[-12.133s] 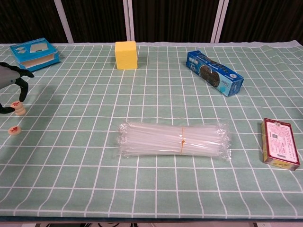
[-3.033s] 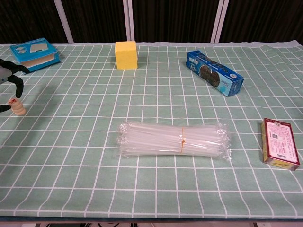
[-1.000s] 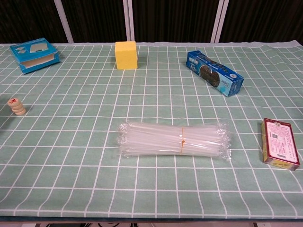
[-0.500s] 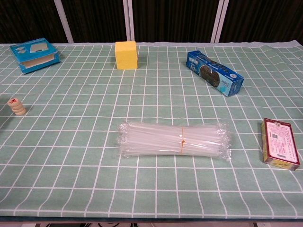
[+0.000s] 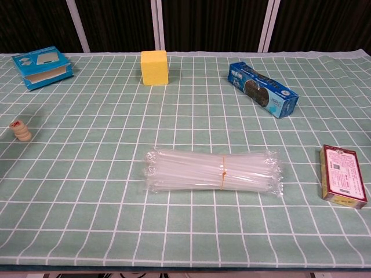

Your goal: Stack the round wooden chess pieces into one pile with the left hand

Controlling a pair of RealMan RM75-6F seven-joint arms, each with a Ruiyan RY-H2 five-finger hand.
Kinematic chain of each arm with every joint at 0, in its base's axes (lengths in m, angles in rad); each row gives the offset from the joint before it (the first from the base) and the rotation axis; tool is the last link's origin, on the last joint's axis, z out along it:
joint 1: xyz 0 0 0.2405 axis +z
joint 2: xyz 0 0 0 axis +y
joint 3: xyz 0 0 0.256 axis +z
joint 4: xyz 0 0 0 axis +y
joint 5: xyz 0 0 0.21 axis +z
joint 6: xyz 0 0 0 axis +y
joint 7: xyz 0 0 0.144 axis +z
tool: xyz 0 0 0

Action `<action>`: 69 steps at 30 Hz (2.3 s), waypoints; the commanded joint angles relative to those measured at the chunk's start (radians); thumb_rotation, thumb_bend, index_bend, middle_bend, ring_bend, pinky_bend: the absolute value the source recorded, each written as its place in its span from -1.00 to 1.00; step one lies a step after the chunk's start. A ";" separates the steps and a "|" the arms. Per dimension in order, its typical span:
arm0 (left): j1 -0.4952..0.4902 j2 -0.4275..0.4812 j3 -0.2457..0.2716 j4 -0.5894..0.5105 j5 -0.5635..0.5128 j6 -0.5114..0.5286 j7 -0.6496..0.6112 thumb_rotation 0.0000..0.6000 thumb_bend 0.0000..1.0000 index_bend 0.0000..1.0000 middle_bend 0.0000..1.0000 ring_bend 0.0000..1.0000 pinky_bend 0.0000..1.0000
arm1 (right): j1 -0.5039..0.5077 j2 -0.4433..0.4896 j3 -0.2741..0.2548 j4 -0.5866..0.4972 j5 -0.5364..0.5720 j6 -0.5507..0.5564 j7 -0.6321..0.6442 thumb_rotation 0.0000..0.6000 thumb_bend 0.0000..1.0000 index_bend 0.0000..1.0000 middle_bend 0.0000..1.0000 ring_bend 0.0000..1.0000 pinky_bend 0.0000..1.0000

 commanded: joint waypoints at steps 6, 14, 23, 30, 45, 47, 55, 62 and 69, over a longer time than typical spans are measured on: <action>-0.058 0.016 -0.045 -0.078 -0.026 -0.027 0.068 1.00 -0.39 -0.02 -0.90 -1.00 -1.00 | -0.001 0.001 0.001 -0.001 0.001 0.002 -0.002 1.00 -0.47 -0.76 -0.90 -1.00 -1.00; -0.107 -0.008 -0.069 -0.099 -0.094 -0.080 0.151 1.00 -0.39 -0.02 -0.90 -1.00 -1.00 | -0.001 0.001 0.000 -0.001 0.000 0.001 -0.001 1.00 -0.47 -0.76 -0.90 -1.00 -1.00; -0.113 -0.046 -0.048 -0.064 -0.126 -0.091 0.177 1.00 -0.39 -0.02 -0.90 -1.00 -1.00 | -0.001 -0.001 0.000 0.002 -0.002 0.003 -0.001 1.00 -0.47 -0.76 -0.90 -1.00 -1.00; -0.116 -0.048 -0.044 -0.053 -0.124 -0.086 0.165 1.00 -0.39 -0.02 -0.90 -1.00 -1.00 | 0.000 -0.003 0.001 0.003 -0.001 0.003 -0.002 1.00 -0.47 -0.76 -0.90 -1.00 -1.00; -0.115 -0.045 -0.024 -0.062 -0.119 -0.076 0.167 1.00 -0.39 -0.03 -0.90 -1.00 -1.00 | -0.001 -0.002 0.002 0.003 0.000 0.003 -0.002 1.00 -0.47 -0.76 -0.90 -1.00 -1.00; -0.114 -0.044 -0.024 -0.064 -0.120 -0.075 0.165 1.00 -0.39 -0.04 -0.90 -1.00 -1.00 | -0.001 -0.002 0.002 0.003 0.000 0.003 -0.001 1.00 -0.47 -0.76 -0.90 -1.00 -1.00; -0.114 -0.041 -0.019 -0.061 -0.120 -0.073 0.165 1.00 -0.39 -0.08 -0.90 -1.00 -1.00 | -0.001 -0.002 0.002 0.002 0.001 0.003 -0.003 1.00 -0.47 -0.76 -0.90 -1.00 -1.00; -0.117 -0.045 -0.016 -0.060 -0.122 -0.074 0.171 1.00 -0.39 -0.10 -0.90 -1.00 -1.00 | 0.000 -0.002 0.002 0.001 0.004 0.001 -0.004 1.00 -0.47 -0.76 -0.90 -1.00 -1.00; -0.119 -0.046 -0.016 -0.064 -0.125 -0.072 0.177 1.00 -0.39 -0.12 -0.90 -1.00 -1.00 | 0.000 -0.001 0.002 0.002 0.003 0.001 -0.003 1.00 -0.47 -0.76 -0.90 -1.00 -1.00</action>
